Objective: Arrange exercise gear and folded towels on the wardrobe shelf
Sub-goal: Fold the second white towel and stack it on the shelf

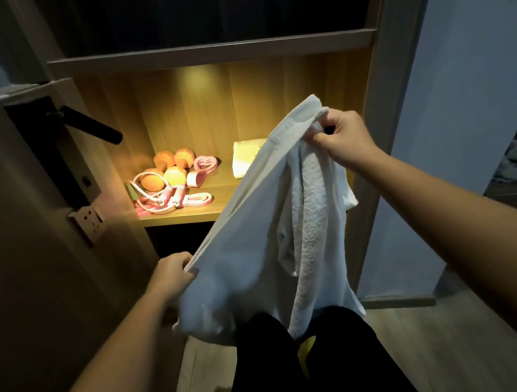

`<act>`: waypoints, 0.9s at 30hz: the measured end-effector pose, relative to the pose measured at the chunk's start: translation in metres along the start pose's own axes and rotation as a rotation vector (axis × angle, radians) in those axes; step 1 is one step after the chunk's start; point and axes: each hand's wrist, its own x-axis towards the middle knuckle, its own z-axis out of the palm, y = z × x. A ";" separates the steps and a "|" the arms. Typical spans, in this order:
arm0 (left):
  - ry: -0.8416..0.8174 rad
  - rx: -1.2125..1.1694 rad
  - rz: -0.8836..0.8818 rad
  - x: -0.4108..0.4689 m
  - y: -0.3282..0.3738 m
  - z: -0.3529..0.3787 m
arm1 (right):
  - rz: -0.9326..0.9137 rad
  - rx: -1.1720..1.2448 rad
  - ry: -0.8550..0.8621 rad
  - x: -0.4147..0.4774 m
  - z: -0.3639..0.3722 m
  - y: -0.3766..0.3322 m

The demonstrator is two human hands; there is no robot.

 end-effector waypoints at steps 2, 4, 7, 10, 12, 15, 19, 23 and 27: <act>-0.051 0.032 -0.033 -0.006 -0.014 0.009 | -0.002 -0.007 0.025 0.004 0.001 0.002; -0.094 0.004 -0.087 -0.011 -0.025 0.017 | -0.004 -0.051 0.052 0.009 0.003 0.005; -0.135 0.038 -0.172 -0.020 -0.043 0.024 | 0.051 -0.122 0.122 0.016 0.000 0.019; -0.187 0.095 -0.257 -0.028 -0.059 0.029 | 0.117 -0.147 0.158 0.019 -0.006 0.035; -0.180 -0.077 -0.357 -0.031 -0.065 0.034 | 0.140 -0.167 0.166 0.017 -0.006 0.044; -0.183 -0.573 -0.535 -0.035 -0.058 0.041 | 0.179 -0.177 0.180 0.014 -0.004 0.055; -0.115 -0.631 -0.549 -0.033 -0.053 0.050 | 0.215 -0.212 0.209 0.014 -0.005 0.064; -0.109 -0.483 -0.394 -0.032 -0.069 0.046 | 0.252 -0.219 0.241 0.018 -0.010 0.070; -0.220 -0.266 -0.416 -0.039 -0.097 0.046 | 0.306 -0.219 0.267 0.019 -0.017 0.076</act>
